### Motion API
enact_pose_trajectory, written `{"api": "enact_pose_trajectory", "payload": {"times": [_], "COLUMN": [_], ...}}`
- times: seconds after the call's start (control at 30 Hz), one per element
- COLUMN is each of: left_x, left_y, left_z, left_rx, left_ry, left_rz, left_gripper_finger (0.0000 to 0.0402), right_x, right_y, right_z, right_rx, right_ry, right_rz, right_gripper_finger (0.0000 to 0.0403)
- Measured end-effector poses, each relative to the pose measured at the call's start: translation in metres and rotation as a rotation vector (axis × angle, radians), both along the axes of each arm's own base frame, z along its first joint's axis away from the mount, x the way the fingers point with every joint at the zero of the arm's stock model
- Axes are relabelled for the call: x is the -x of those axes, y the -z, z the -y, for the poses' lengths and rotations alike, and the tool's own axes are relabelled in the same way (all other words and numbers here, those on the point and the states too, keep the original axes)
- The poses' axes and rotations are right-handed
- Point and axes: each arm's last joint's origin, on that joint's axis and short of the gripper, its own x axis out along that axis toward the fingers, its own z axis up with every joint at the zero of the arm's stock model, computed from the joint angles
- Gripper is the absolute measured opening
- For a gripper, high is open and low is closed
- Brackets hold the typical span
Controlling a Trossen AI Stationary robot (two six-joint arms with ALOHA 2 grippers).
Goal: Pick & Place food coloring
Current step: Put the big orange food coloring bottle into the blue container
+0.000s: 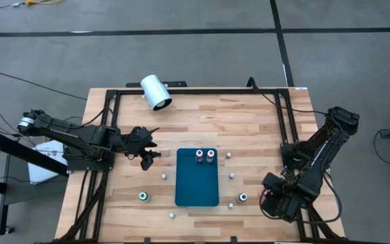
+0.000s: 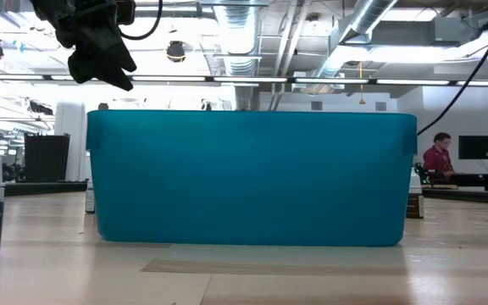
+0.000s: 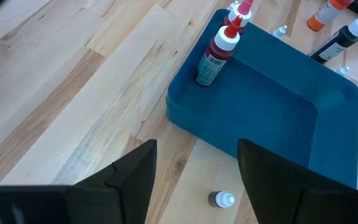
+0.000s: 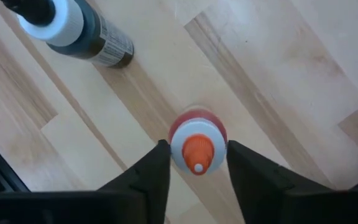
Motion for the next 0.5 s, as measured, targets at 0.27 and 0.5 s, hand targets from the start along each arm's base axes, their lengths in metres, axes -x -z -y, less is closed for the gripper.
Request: {"api": "enact_pose_trajectory", "payload": {"times": [0.27,0.5], "left_x": [0.0000,0.0000], "left_y": [0.0000,0.0000], "left_z": [0.0000,0.0001], "left_rx": [0.000,0.000], "left_ry": [0.000,0.001], "left_rz": [0.000,0.000], "left_gripper_finger": [0.0213,0.0213], "right_x": [-0.0004,-0.0011], "right_y": [-0.0001,-0.0003], "right_z": [-0.0006,-0.0006], "right_rx": [-0.008,-0.005], "right_ry": [0.009,0.027], "right_rz": [0.005,0.024], "right_gripper_finger": [0.0104,0.0101]}}
